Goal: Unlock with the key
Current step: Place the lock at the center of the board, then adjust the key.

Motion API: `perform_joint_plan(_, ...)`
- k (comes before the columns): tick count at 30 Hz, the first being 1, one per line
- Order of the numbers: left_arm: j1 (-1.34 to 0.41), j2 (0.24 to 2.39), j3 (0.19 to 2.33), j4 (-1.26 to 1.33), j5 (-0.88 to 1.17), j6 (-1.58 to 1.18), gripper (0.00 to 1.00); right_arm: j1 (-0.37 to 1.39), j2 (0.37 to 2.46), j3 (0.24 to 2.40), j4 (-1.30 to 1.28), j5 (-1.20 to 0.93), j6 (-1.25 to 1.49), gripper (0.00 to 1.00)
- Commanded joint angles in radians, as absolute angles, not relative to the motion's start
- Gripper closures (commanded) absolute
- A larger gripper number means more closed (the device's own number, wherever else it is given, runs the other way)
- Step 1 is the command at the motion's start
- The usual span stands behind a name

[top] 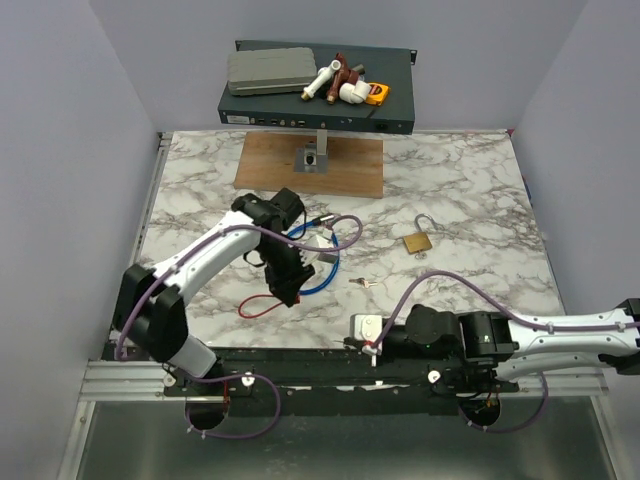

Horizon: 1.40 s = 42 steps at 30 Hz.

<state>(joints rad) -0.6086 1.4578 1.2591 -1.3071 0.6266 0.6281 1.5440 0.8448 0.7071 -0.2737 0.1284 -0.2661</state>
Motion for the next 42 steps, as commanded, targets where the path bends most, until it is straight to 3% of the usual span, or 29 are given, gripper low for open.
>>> perform_joint_plan(1,-0.601,1.627,1.233,-1.086,0.412,0.650,1.00,1.549,0.766,0.615,-0.084,0.190,-0.010,0.99)
perform_joint_plan(5,-0.601,1.736,1.246,-0.981,0.348,0.621,1.00,1.549,0.732,0.579,-0.058,0.252,0.099,0.99)
perform_joint_plan(7,-0.601,1.759,1.248,-0.944,0.326,0.607,0.91,1.549,0.727,0.568,-0.057,0.268,0.129,0.99)
perform_joint_plan(11,-0.601,1.738,1.247,-0.944,0.334,0.597,0.55,1.549,0.733,0.556,-0.059,0.276,0.165,0.99)
perform_joint_plan(14,-0.598,1.660,1.245,-0.967,0.362,0.605,0.36,1.549,0.740,0.559,-0.056,0.290,0.180,0.99)
perform_joint_plan(16,-0.585,1.597,1.262,-1.013,0.400,0.606,0.31,1.549,0.744,0.558,-0.036,0.301,0.196,0.99)
perform_joint_plan(17,-0.580,1.572,1.279,-1.045,0.438,0.610,0.04,1.549,0.748,0.559,-0.026,0.304,0.201,0.99)
perform_joint_plan(18,-0.576,1.543,1.295,-1.089,0.465,0.616,0.02,1.549,0.755,0.561,-0.020,0.303,0.206,0.99)
perform_joint_plan(25,-0.574,1.330,1.423,-1.336,0.759,0.702,0.02,1.538,0.894,0.678,-0.036,0.285,0.262,0.99)
perform_joint_plan(30,-0.572,1.164,1.388,-1.372,0.976,0.757,0.02,1.498,0.998,0.805,-0.064,0.204,0.301,0.99)
perform_joint_plan(42,-0.573,1.019,1.301,-1.412,1.083,0.752,0.18,1.475,1.137,1.001,-0.096,0.147,0.257,0.99)
